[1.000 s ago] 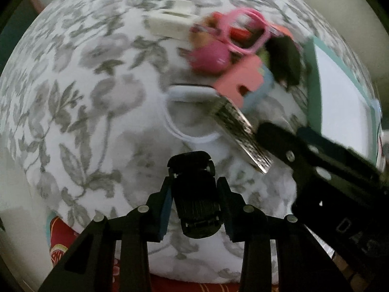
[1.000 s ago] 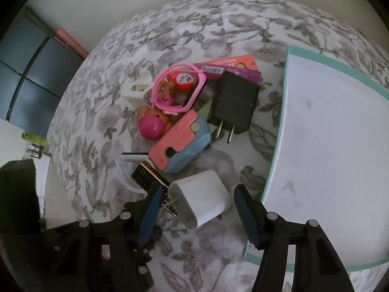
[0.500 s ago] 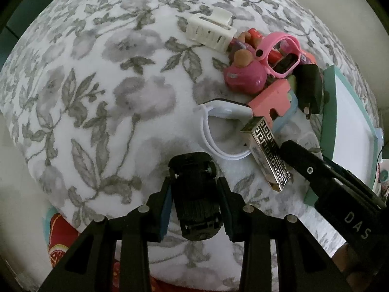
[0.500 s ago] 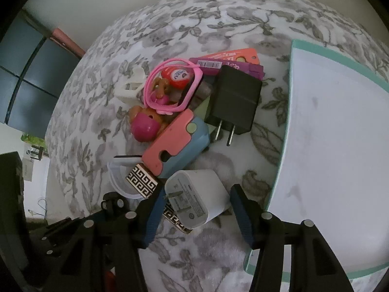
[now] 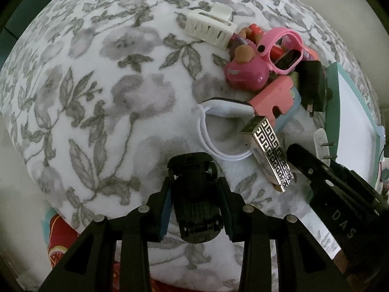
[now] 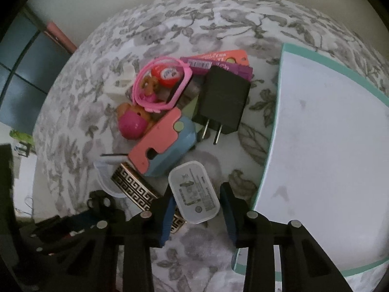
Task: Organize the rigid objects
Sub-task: 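Grasp the black toy car with the left gripper while the right gripper grasps the white charger cube, then lift the black toy car and white charger cube and carry both over the teal tray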
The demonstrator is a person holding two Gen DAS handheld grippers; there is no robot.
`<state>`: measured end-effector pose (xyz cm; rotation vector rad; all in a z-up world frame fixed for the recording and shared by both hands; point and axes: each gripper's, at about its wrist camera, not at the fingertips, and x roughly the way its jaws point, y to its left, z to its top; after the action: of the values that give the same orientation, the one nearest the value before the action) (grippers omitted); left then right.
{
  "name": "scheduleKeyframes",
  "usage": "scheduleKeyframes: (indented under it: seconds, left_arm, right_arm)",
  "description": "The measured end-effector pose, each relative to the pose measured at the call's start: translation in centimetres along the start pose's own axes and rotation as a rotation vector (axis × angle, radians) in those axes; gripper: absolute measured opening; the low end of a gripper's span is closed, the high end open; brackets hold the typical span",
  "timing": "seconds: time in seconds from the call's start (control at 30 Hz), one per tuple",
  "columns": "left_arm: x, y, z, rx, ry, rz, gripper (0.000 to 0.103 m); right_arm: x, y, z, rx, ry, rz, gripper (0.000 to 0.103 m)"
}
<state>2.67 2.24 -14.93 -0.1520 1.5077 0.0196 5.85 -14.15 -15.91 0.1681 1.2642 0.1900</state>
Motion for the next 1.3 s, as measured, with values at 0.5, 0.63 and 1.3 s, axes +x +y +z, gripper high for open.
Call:
scheduleKeyframes:
  seconds: [0.5, 0.63, 1.3]
  left_arm:
    - [0.4, -2.0, 0.7, 0.021, -0.027, 0.019, 0.036]
    - [0.0, -2.1, 0.9, 0.020, -0.055, 0.012, 0.035]
    - [-3.2, -2.7, 1.8, 0.028, -0.196, -0.007, 0.034]
  right_arm:
    - [0.4, 2.0, -1.2, -0.086, -0.020, -0.109, 0.034]
    - [0.1, 2.0, -1.2, -0.069, -0.024, -0.092, 0.032]
    - [-3.3, -0.4, -1.0, -0.031, -0.074, -0.023, 0.029]
